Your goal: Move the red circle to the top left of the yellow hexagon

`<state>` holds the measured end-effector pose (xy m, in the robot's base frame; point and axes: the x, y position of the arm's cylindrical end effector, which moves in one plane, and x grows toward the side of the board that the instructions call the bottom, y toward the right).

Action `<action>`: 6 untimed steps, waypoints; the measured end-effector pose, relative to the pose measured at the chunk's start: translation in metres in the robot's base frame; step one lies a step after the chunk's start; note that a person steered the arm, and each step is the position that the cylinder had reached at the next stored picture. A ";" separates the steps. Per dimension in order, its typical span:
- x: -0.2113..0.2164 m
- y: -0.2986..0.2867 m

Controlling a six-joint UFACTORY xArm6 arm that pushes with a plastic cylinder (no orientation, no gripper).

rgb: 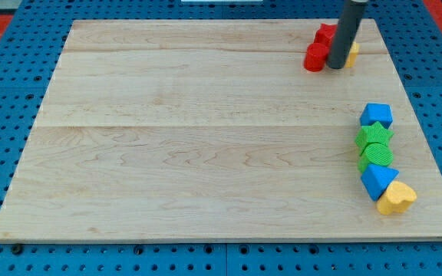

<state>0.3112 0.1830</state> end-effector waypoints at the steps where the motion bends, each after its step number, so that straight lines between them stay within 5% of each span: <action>1: 0.034 0.000; 2: 0.036 -0.001; 3: -0.014 -0.011; 5: 0.043 0.031; 6: 0.008 0.127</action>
